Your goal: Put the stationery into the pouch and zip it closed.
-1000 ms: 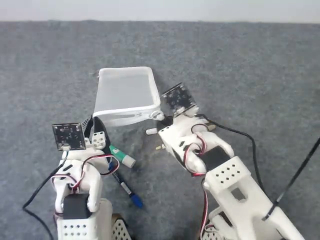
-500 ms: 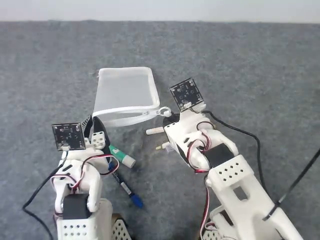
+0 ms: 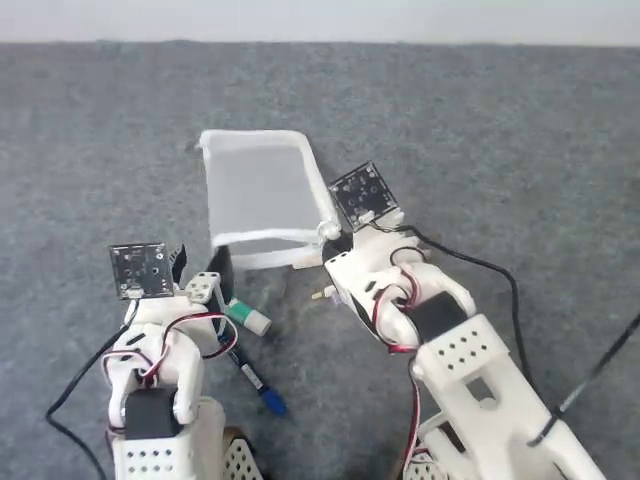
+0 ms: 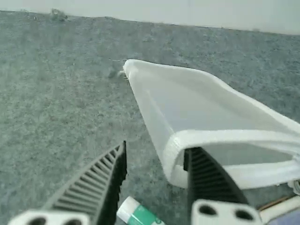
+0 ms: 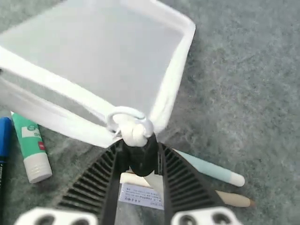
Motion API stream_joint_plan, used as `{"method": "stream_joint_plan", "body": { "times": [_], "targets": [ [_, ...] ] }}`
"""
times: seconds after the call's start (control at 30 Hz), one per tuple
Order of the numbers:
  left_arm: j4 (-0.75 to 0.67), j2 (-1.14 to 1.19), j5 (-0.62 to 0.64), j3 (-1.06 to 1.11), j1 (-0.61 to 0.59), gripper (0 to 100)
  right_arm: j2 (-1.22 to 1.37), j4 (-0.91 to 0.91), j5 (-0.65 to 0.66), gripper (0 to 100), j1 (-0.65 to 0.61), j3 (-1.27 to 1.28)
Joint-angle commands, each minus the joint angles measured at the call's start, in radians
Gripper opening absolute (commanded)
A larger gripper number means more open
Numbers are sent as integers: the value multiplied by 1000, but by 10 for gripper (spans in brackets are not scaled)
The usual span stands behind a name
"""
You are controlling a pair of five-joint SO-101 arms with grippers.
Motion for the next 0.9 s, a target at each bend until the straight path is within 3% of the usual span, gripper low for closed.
{"method": "stream_joint_plan", "body": {
  "times": [0.0,0.23,0.47,0.67,0.87],
  "targets": [
    [2,-20,18,-64,-6,224,-127,28,14,6,-12,-23],
    [-25,-15,18,-56,-6,224,-295,133,54,6,-12,-21],
    [-26,-14,18,-56,0,223,-387,114,64,6,-12,43],
    [-29,-14,-25,-56,2,139,-426,122,63,6,-13,52],
    [-46,-14,-29,-38,55,126,-426,114,63,6,-77,68]
  ]
}}
